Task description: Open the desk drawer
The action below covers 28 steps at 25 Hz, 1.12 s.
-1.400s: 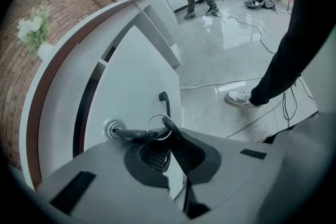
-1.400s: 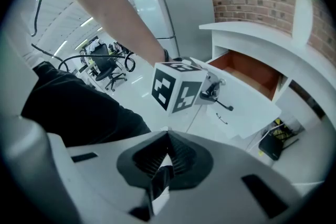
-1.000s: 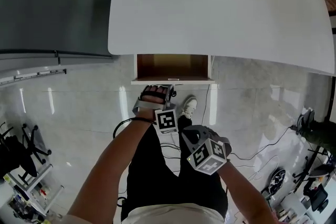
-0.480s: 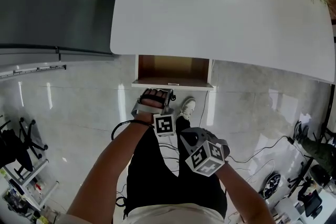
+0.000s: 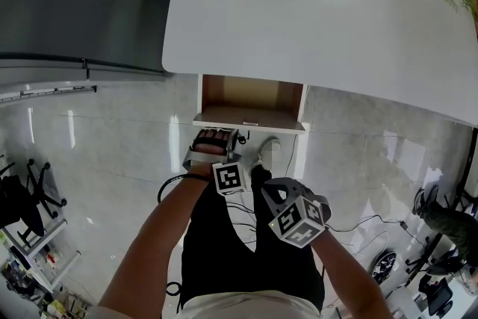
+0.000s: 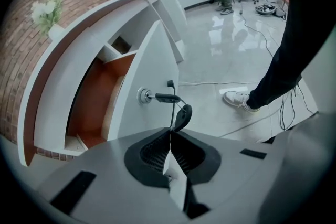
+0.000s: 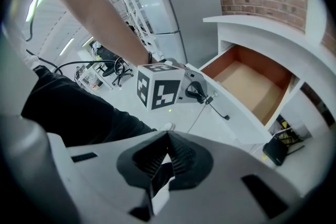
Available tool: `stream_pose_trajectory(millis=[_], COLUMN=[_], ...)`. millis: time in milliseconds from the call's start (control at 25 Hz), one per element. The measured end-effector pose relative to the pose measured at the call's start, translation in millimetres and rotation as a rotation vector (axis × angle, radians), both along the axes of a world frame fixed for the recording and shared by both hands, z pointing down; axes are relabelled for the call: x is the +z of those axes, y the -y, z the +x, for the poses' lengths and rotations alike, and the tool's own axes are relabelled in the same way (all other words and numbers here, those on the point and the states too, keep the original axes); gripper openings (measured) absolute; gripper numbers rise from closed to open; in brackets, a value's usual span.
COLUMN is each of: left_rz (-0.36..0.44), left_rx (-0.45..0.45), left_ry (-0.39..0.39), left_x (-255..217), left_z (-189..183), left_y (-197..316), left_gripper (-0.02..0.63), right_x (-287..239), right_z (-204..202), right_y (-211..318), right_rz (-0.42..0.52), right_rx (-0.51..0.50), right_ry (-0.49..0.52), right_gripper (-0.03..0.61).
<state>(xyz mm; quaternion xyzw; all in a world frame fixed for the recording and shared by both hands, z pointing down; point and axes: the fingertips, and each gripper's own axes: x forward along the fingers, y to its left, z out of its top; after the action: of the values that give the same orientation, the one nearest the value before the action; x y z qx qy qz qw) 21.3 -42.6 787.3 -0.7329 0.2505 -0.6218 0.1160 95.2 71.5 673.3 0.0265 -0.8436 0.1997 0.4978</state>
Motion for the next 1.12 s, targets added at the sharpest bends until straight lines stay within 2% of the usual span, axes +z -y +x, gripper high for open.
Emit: stream_pose_trajectory(millis=[240,400,640,720,880,1120], left_rz=[-0.083,-0.107,-0.144,-0.163,-0.185,-0.224], left_rx=[-0.191,-0.295,-0.602,-0.661,-0.722,-0.894], left_ry=[-0.068,-0.085,-0.151,-0.162,-0.183,-0.278], left_x=[3,4,3,-1,-18,-48], left_z=[-8,-17,-55,-65,-72,-74], left_y=[-19,-33,-40,-45,-54,-64], left_gripper=[0.009,0.008,0.008,0.008,0.008,0.008], right_x=[-1,-2,-4,-5,-13,-33], right_z=[-2,-6,-6,-8,-16,-33], right_y=[-1,1,5,6,13,21], right_rz=[-0.003,0.000,-0.001,-0.014,-0.033,-0.034], right_rx=[-0.012,-0.020,-0.009,0.022,0.123,0.216], right_ry=[0.003,0.006,0.004,0.006,0.018,0.043], right_gripper=[0.015,0.015,0.015,0.015,0.015,0.015])
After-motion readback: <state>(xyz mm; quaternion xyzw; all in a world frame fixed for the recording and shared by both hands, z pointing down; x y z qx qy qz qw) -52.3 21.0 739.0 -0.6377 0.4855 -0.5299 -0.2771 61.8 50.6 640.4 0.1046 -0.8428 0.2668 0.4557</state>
